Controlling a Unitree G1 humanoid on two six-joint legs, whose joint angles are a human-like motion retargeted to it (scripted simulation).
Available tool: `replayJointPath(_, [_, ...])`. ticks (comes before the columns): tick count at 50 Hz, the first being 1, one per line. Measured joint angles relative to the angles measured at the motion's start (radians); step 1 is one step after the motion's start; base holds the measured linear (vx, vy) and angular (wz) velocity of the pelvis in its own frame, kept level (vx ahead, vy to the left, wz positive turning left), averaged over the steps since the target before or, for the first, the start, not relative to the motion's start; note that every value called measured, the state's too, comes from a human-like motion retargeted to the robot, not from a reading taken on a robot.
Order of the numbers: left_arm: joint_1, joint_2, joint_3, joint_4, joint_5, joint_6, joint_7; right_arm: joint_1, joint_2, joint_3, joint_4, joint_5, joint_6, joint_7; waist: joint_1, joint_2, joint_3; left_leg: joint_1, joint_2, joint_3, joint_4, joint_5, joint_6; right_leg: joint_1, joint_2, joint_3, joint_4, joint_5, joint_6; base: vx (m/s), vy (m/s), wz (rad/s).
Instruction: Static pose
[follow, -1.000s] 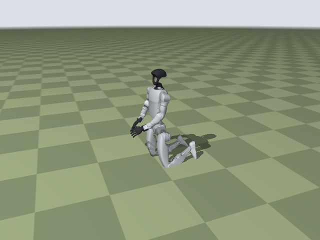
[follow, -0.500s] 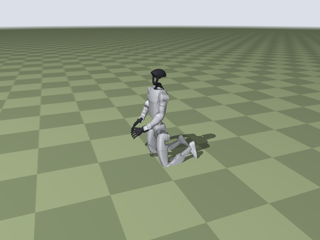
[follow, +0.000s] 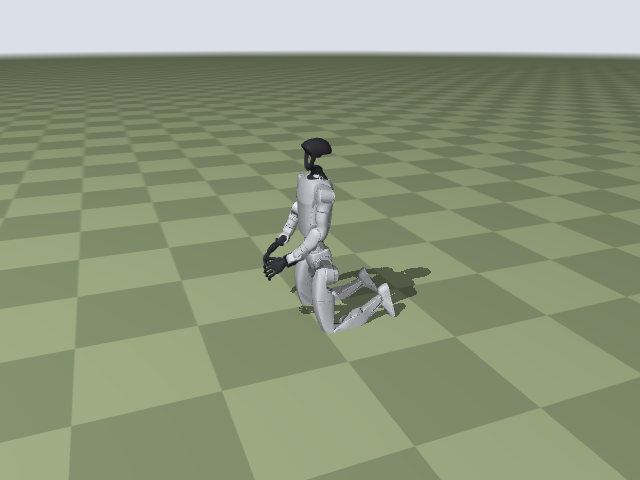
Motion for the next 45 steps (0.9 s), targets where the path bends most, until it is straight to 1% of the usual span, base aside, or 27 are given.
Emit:
replayJointPath(22, [0.024, 0.059, -0.008, -0.021, 0.020, -0.003, 0.008, -0.021, 0.017, 0.026, -0.056, -0.006, -0.012, -0.006, -0.016, 0.001, -0.006, 0.004, -0.023, 0.035, -0.019, 0.087, -0.004, -0.004, -0.053, 0.017, 0.009, -0.047, -0.039, 0.00, 0.00, 0.00])
replayJointPath(45, [0.050, 0.111, 0.001, -0.032, 0.038, -0.003, -0.001, -0.041, 0.046, 0.041, -0.087, -0.017, -0.021, 0.004, -0.017, 0.004, -0.014, 0.007, -0.062, 0.040, -0.033, 0.162, -0.061, -0.016, -0.106, 0.029, 0.022, -0.097, -0.090, 0.00, 0.00, 0.00])
